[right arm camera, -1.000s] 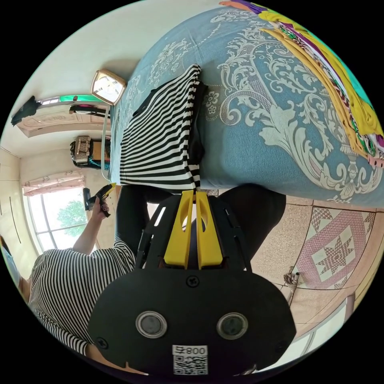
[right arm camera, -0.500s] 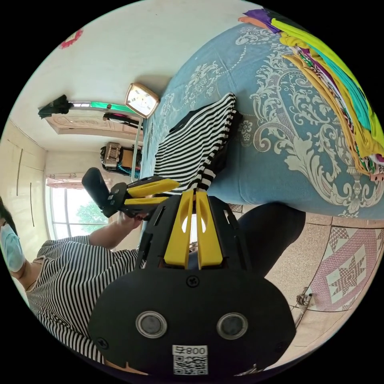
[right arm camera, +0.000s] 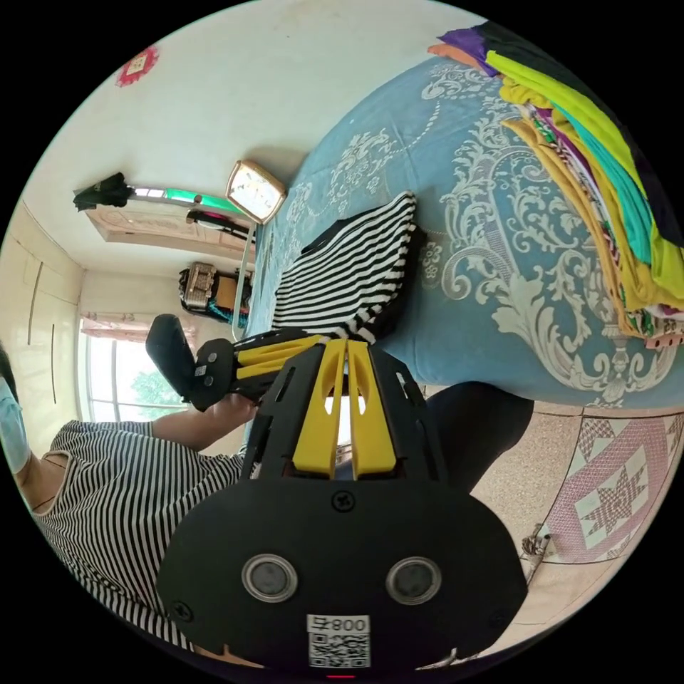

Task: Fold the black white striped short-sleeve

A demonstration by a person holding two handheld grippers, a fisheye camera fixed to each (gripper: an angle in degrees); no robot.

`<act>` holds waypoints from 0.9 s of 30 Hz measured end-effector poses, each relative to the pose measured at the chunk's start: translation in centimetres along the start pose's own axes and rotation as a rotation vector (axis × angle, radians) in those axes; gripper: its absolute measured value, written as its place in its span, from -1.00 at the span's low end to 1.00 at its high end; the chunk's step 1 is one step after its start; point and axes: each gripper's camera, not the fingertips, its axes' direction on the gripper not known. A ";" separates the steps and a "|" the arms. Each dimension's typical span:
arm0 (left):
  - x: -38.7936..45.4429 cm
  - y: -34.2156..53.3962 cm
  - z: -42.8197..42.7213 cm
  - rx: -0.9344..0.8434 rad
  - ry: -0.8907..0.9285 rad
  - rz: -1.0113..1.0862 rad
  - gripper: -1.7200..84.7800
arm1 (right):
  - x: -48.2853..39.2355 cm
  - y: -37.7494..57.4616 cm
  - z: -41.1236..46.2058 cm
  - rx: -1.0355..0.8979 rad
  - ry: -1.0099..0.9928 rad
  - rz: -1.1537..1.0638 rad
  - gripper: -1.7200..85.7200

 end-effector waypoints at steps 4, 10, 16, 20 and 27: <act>-0.3 -2.1 -1.9 0.028 0.045 -0.047 -0.92 | 2.2 -3.0 0.3 0.067 -0.027 0.074 -0.85; -0.3 -5.4 -3.1 0.013 0.067 -0.040 -0.92 | 3.1 -9.6 3.8 0.050 0.060 0.114 -0.77; -1.4 -8.1 -3.6 -0.002 0.098 -0.033 -0.92 | 1.9 -15.1 7.7 0.017 0.157 0.098 -0.76; -2.8 -9.6 -3.6 -0.012 0.120 -0.026 -0.92 | 1.5 -17.6 10.9 -0.049 0.235 0.100 -0.76; -6.2 -10.5 -3.4 -0.022 0.160 -0.036 -0.93 | -0.5 -20.4 14.7 -0.064 0.298 0.095 -0.79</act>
